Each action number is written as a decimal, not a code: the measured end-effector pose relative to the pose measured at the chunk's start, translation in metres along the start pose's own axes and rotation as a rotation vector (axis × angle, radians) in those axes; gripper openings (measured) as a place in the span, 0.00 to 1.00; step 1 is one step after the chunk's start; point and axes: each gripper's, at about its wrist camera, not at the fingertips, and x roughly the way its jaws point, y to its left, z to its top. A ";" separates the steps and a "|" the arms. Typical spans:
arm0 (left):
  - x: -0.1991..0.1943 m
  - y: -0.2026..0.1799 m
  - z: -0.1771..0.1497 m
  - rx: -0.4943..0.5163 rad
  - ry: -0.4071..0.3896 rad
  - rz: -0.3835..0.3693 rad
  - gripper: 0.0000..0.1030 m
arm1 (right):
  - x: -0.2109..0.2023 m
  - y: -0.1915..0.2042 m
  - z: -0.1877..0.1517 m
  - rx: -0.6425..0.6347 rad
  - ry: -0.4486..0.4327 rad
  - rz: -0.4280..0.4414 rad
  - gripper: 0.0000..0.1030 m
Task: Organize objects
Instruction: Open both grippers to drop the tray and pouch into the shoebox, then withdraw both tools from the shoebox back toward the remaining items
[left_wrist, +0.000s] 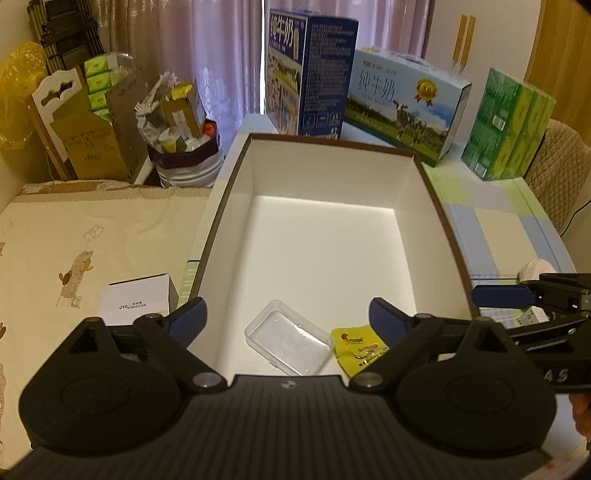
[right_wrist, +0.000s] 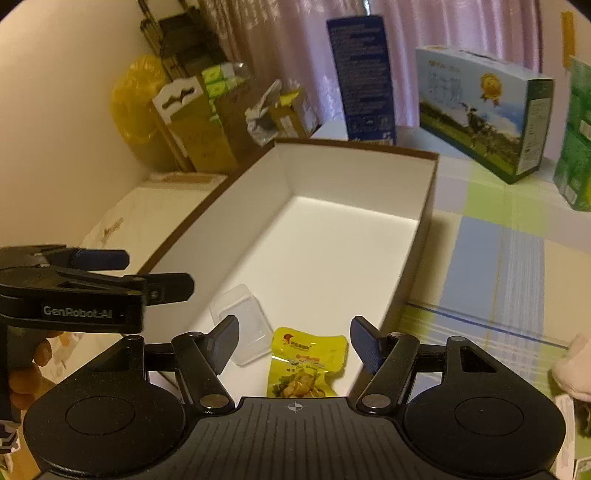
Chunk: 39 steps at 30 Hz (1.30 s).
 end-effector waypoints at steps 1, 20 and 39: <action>-0.003 -0.002 -0.001 0.000 -0.007 0.000 0.92 | -0.005 -0.002 -0.001 0.007 -0.008 0.002 0.62; -0.048 -0.074 -0.033 -0.007 -0.030 -0.047 0.99 | -0.089 -0.058 -0.046 0.104 -0.068 -0.004 0.72; -0.053 -0.181 -0.067 0.014 0.064 -0.071 0.99 | -0.156 -0.128 -0.098 0.142 -0.026 0.008 0.73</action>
